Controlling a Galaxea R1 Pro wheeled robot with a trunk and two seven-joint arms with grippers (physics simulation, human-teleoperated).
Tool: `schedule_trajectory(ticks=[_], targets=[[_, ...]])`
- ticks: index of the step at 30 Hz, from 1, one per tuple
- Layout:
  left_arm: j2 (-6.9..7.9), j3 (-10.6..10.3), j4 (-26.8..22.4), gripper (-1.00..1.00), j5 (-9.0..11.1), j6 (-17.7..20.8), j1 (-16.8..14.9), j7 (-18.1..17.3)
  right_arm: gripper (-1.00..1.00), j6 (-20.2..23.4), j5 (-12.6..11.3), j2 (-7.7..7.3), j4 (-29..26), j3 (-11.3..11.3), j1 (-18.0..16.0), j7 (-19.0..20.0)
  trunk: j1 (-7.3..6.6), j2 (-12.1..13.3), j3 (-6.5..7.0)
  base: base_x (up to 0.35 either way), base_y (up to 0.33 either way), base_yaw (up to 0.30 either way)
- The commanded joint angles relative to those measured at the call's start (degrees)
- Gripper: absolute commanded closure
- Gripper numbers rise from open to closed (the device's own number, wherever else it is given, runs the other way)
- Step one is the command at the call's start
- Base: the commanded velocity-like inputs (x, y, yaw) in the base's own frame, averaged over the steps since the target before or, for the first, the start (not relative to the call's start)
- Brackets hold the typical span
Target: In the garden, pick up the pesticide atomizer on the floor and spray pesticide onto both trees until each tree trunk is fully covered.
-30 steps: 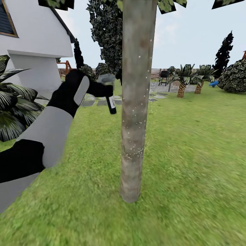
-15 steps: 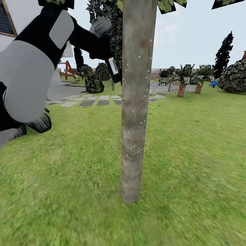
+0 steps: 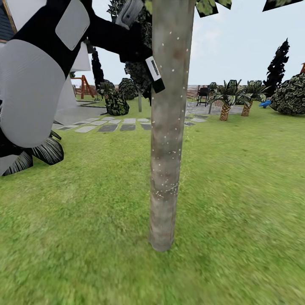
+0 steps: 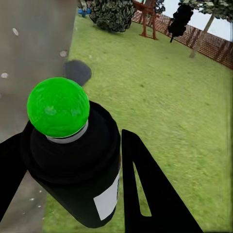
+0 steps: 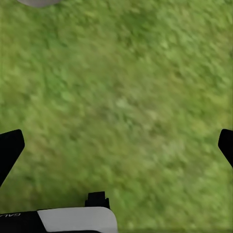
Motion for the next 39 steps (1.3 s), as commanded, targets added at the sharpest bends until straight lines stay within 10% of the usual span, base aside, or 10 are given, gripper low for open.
schedule_trajectory(ticks=[1, 12, 17, 20, 39], targets=[[-0.08, 0.01, 0.01, 1.00, -0.02, -0.02, 0.00, -0.32, -1.00, 0.00, 0.00, 0.00, 0.00, -0.01, 0.00, 0.00, 0.00, 0.00, 0.00, 0.000, 0.000, 0.000], [-0.02, 0.10, 7.14, 1.00, -0.65, -0.36, 0.00, -0.78, -1.00, 0.00, 0.00, 0.00, 0.00, -0.04, 0.00, 0.01, 0.00, 0.00, 0.00, 0.000, 0.000, 0.000], [-0.01, -9.85, 13.01, 1.00, -2.82, -0.57, 0.00, -0.71, -1.00, -0.14, -0.10, -0.35, 0.26, -0.07, 0.00, -0.03, 0.00, 0.00, 0.00, 0.000, 0.000, 0.000], [-0.04, -11.96, 15.15, 1.00, -2.93, -0.76, 0.00, -0.69, -1.00, 0.06, -0.09, -0.96, 0.76, -0.06, 2.48, -0.07, 0.00, 0.00, 0.00, 0.000, 0.000, 0.000], [-0.24, -12.64, 15.52, 1.00, -2.83, -0.93, 0.00, -0.65, -1.00, 0.15, -0.18, -0.70, 0.97, -0.06, 5.01, 0.09, 0.00, 0.00, 0.00, 0.000, 0.000, 0.000]])
